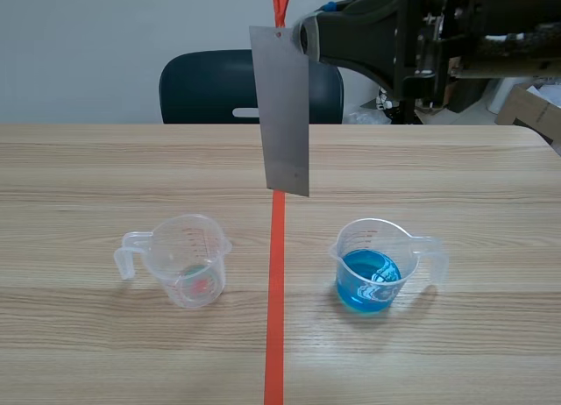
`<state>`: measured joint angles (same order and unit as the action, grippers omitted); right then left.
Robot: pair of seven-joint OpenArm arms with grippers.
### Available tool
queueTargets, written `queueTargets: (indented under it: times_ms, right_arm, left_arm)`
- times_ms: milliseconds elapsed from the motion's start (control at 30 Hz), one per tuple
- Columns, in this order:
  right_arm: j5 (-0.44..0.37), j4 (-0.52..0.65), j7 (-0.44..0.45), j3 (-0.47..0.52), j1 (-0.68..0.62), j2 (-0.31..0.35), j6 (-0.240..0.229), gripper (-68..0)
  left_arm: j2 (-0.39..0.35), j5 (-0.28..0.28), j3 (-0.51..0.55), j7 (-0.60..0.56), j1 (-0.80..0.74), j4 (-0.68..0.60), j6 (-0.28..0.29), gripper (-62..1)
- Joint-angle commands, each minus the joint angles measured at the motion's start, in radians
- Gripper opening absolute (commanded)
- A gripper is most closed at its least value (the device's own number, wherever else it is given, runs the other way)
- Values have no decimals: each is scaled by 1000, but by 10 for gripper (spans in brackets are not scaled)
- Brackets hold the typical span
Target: Do the redox reaction experiment. move the plate over the blue solution
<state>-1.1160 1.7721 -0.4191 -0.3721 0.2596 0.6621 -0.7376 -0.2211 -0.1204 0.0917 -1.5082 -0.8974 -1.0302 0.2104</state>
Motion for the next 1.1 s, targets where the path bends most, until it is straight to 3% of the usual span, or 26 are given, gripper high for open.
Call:
queueTargets:
  times_ms: [0, 400, 533, 733, 900, 1067]
  right_arm:
    - [-22, 23, 41, 12, 2, 41, -8, -669]
    - [3, 22, 291, 21, -111, 306, -8, -669]
    - [52, 22, 418, 21, -164, 386, -8, -669]
    - [196, 21, 634, 21, -255, 486, -8, -669]
    - [285, 20, 816, 21, -325, 552, -8, -669]
    - [329, -4, 958, 21, -370, 597, -8, -669]
  left_arm:
    - [4, -1, -2, -46, 3, -16, 2, 14]
    - [-10, -3, -2, -46, 20, -16, 1, 14]
    - [-42, 10, -2, -46, 34, -16, 2, 14]
    - [-102, 42, -2, -46, 97, -16, 5, 14]
    - [-140, -14, -2, -46, 167, -17, 48, 14]
    - [-162, -109, -2, 32, 240, -26, 220, 14]
